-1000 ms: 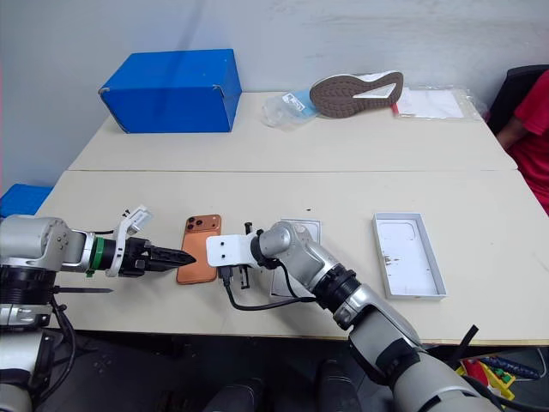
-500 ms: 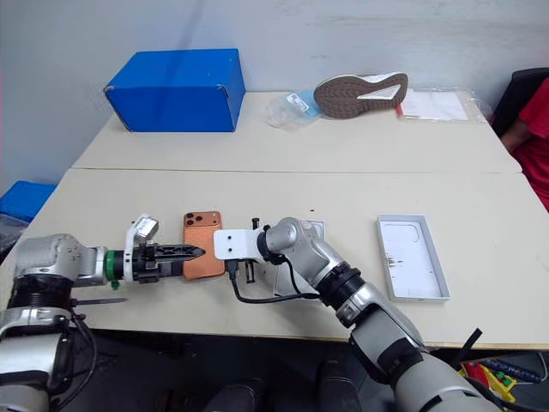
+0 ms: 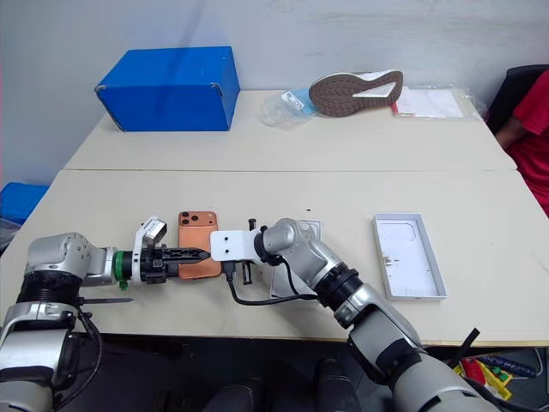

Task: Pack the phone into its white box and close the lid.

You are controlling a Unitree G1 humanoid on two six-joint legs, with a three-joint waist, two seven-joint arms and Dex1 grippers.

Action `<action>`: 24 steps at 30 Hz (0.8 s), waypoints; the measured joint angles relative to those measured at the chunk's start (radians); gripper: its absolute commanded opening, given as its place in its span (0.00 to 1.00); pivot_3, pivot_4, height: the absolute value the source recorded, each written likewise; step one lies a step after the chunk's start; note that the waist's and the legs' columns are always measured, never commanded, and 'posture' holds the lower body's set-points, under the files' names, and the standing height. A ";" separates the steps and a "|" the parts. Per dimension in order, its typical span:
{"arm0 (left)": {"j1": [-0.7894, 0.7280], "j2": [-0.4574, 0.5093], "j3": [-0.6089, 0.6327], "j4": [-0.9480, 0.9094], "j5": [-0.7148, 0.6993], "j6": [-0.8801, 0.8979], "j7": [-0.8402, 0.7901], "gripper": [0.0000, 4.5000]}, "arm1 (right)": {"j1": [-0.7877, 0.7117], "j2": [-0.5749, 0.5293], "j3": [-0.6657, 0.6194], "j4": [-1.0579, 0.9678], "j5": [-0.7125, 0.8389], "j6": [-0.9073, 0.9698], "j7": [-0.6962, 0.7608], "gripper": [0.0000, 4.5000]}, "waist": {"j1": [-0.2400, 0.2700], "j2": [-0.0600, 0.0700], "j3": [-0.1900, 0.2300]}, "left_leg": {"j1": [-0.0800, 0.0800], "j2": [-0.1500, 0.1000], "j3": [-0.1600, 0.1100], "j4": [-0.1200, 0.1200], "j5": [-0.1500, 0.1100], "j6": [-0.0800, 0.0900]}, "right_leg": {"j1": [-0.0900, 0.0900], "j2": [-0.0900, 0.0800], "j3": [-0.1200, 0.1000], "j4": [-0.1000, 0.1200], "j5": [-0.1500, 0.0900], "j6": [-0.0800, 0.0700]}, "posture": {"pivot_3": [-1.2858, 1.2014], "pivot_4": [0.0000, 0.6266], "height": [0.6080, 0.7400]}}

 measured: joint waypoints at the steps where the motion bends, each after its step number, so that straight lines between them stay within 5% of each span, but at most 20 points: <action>1: 0.000 0.002 0.000 0.005 0.000 0.001 0.000 0.44 | 0.000 -0.001 0.000 -0.002 0.000 0.000 0.000 0.00 | -0.003 -0.001 0.001 | -0.001 0.000 0.000 0.000 0.000 0.000 | -0.001 0.000 0.000 0.001 0.000 0.000 | 0.52 0.24 1.00; 7: -0.014 0.004 0.017 0.025 -0.020 0.011 0.001 0.02 | 0.008 -0.007 -0.006 -0.034 0.018 0.009 0.019 0.00 | -0.016 -0.003 0.000 | -0.011 -0.001 0.000 0.001 0.002 -0.002 | -0.011 -0.001 -0.001 0.002 0.000 0.000 | 0.52 0.24 1.00; 14: 0.009 0.042 -0.012 -0.028 -0.034 -0.020 -0.030 0.03 | 0.061 -0.043 -0.075 -0.209 0.096 0.080 0.054 0.00 | -0.018 -0.012 0.007 | -0.014 0.003 0.000 0.001 0.003 -0.005 | -0.013 -0.001 -0.001 -0.001 0.000 0.000 | 0.52 0.24 1.00; 19: 0.027 0.112 -0.062 -0.168 -0.095 -0.001 -0.112 0.03 | 0.105 -0.125 -0.259 -0.558 0.309 0.349 0.106 0.29 | -0.014 -0.018 0.012 | -0.018 0.008 -0.002 0.001 0.002 -0.007 | -0.013 0.000 -0.002 -0.005 0.000 0.000 | 0.52 0.24 1.00; 24: 0.056 0.131 -0.080 -0.346 -0.176 0.061 -0.130 0.03 | 0.268 -0.397 -0.534 -0.925 0.548 0.598 0.162 0.68 | 0.010 -0.018 0.013 | -0.020 0.008 -0.003 0.000 -0.001 -0.004 | -0.013 0.000 -0.002 -0.011 0.000 0.000 | 0.52 0.24 1.00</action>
